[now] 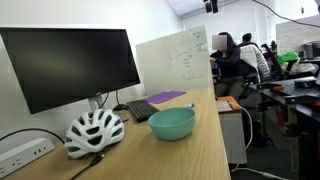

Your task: Pick up the marker and place it in the bowl

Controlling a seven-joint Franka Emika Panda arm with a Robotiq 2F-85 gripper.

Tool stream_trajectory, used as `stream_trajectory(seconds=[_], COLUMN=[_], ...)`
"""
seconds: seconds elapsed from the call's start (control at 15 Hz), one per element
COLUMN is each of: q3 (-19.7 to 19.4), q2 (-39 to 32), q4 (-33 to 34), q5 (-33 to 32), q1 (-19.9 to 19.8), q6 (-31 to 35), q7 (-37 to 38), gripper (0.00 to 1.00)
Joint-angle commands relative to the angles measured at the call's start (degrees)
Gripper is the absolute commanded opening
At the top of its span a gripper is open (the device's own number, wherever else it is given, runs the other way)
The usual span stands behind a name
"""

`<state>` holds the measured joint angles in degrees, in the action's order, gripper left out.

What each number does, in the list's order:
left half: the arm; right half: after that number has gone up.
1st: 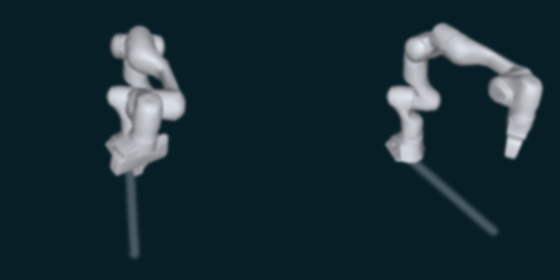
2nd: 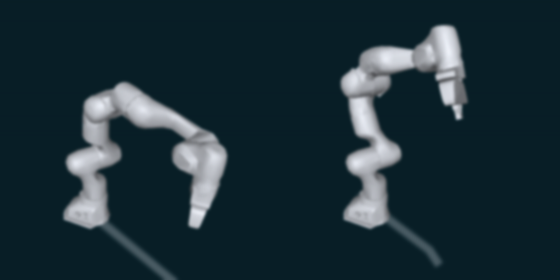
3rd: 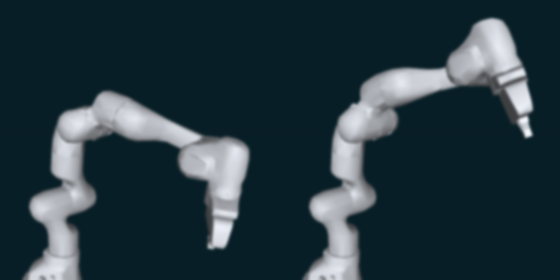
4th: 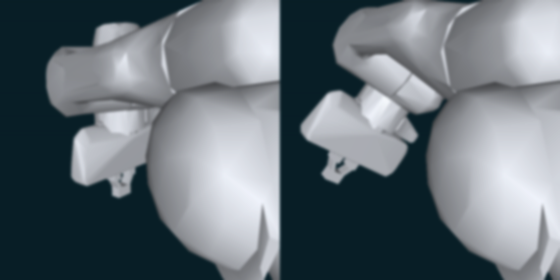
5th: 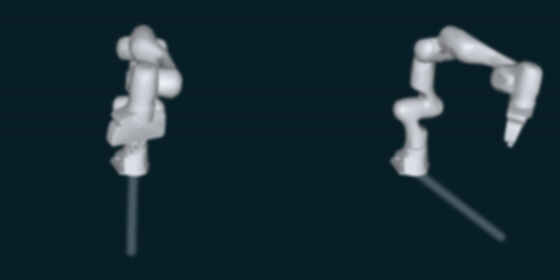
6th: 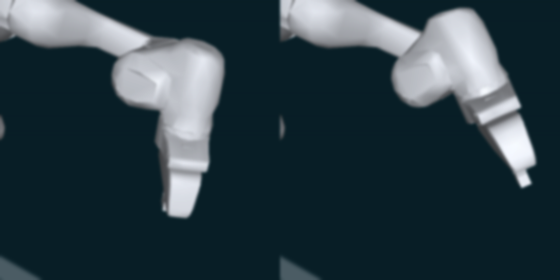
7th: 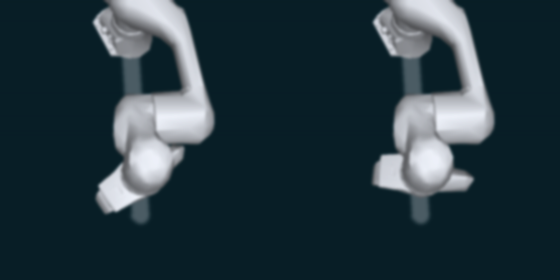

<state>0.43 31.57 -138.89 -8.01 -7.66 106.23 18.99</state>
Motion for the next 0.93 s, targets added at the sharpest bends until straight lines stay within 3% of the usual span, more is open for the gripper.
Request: stream_trajectory(seconds=[0.0,0.4,0.87], q3=[-0.5,-1.8,-2.8], q2=[-6.9,-20.0,-31.1], q4=[-0.5,-0.5,4.6], q5=[0.0,-0.7,-1.8], q1=[-3.5,-7.5,-4.6], q6=[9.1,21.8,26.1], q7=[8.6,25.1,51.4], gripper=[1.0,1.0,1.0])
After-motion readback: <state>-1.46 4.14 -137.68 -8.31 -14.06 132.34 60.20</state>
